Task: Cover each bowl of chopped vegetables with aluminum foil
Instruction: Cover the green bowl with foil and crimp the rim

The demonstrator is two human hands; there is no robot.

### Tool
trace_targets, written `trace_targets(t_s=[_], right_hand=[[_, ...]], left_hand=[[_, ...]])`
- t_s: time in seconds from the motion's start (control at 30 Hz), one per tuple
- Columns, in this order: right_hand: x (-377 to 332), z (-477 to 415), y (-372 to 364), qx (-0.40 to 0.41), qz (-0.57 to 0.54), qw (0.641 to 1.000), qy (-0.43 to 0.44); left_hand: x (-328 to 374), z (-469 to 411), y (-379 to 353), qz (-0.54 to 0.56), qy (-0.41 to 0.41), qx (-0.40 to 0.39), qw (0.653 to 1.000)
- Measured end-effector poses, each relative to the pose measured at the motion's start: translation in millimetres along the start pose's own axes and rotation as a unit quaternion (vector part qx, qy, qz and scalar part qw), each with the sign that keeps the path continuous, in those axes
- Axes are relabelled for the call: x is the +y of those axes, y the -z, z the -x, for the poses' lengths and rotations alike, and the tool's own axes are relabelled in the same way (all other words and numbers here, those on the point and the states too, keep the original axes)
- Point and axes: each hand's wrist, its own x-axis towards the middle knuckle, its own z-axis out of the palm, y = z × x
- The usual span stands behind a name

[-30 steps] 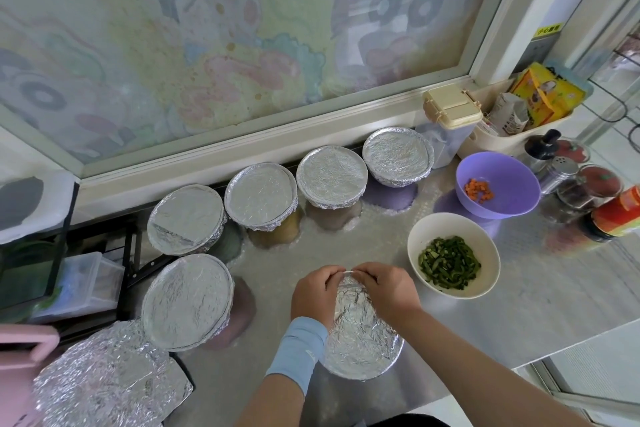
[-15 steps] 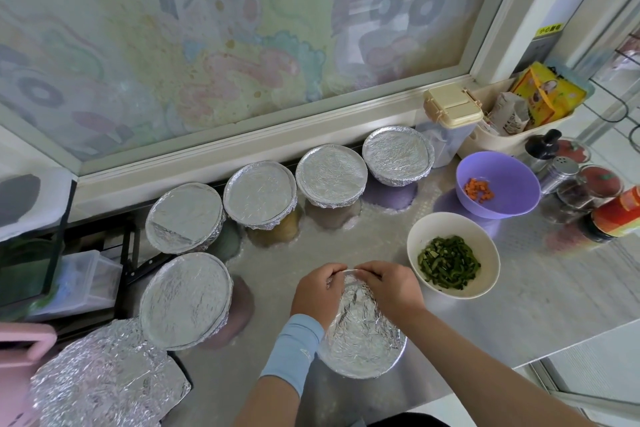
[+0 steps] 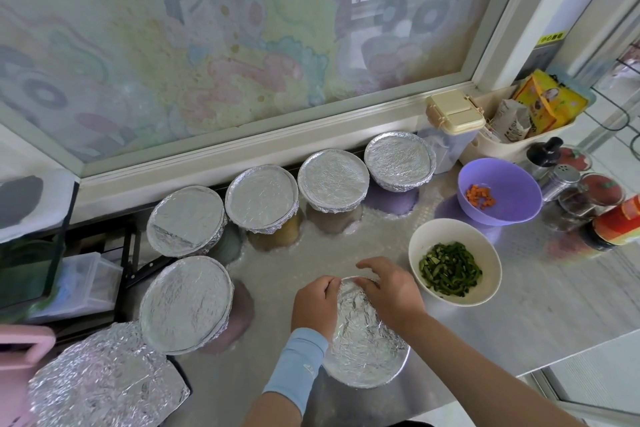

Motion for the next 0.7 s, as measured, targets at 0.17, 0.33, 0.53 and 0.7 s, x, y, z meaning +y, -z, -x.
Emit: trace_targets(t_s=[0.17,0.33,0.53,0.7], right_hand=[[2,11,-6,0.054,-0.014,0.998,-0.013],[3,10,-5,0.026,-0.03,0.998,-0.045],[4,5,-4,-0.003,-0.032,0.998,-0.05],[-2,-2,5,-0.045,-0.001,0.999,-0.022]], left_hand=[[3,-4,3,-0.044,-0.117,-0.011,0.992],[9,-8,-5,-0.018,-0.108,-0.022,0.994],[9,-10,-4,0.007,-0.065,-0.035,0.997],[3,-3,-2,-0.004,-0.033,0.025,0.999]])
